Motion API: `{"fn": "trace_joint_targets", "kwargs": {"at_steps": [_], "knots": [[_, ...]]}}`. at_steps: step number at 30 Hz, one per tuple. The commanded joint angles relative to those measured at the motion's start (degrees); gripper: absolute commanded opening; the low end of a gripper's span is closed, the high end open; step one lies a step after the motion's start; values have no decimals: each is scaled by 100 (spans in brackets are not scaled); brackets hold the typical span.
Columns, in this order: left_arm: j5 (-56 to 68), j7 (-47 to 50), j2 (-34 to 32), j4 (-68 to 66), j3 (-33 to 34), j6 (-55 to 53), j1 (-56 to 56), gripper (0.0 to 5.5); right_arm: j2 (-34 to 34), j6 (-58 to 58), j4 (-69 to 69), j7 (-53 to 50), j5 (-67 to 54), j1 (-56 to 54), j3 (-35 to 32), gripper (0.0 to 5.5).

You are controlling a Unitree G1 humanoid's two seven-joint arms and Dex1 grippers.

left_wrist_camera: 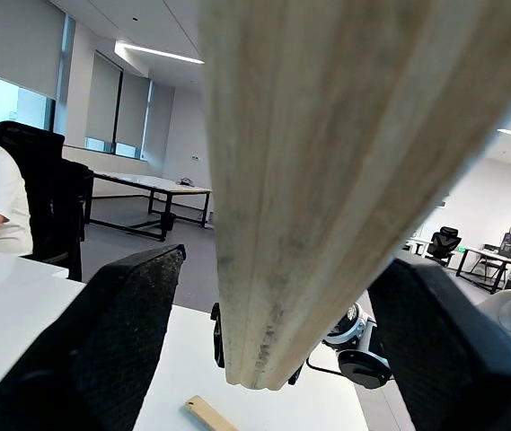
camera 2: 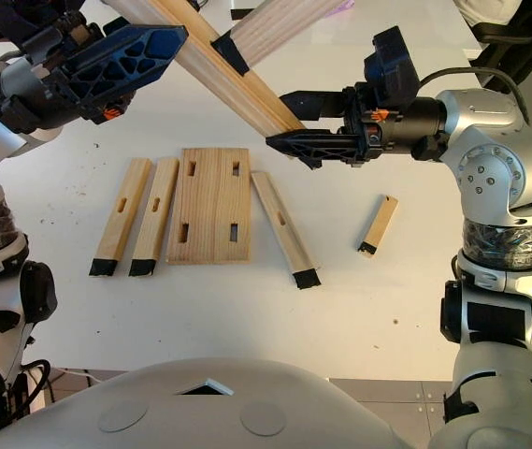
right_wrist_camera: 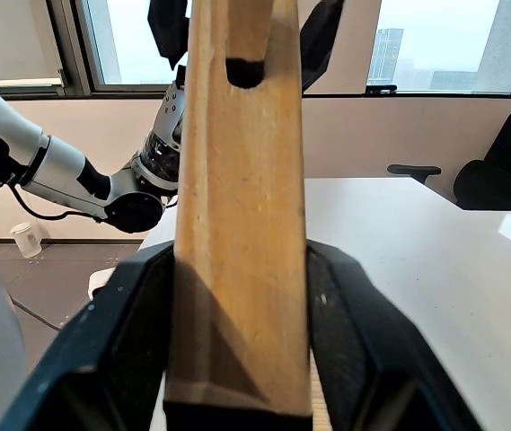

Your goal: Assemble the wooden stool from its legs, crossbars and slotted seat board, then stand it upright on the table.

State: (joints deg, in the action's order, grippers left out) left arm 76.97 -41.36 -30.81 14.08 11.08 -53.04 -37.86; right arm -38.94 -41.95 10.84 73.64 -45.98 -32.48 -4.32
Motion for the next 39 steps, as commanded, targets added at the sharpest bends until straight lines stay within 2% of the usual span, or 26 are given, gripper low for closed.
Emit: {"fn": "trace_joint_targets", "kwargs": {"at_steps": [1,11,20,25,26,34,39], "knots": [[-87,-45,-12,131,24,52,39,357,-120,116,44,73,78,46,68,206],[-77,26,82,291,1,78,79,357,-134,138,78,59,142,102,219,206],[-79,39,117,390,48,150,248,218,-122,1,41,-21,14,99,165,206],[-203,114,142,396,44,278,278,218,63,252,-141,-286,326,34,221,206],[-214,161,157,403,63,318,302,218,117,374,-162,-300,398,47,237,243],[-304,579,214,362,298,571,477,208,23,434,-119,-308,530,224,332,356],[82,1346,383,-82,717,628,422,207,-158,463,-303,-454,553,286,1,359]]}}
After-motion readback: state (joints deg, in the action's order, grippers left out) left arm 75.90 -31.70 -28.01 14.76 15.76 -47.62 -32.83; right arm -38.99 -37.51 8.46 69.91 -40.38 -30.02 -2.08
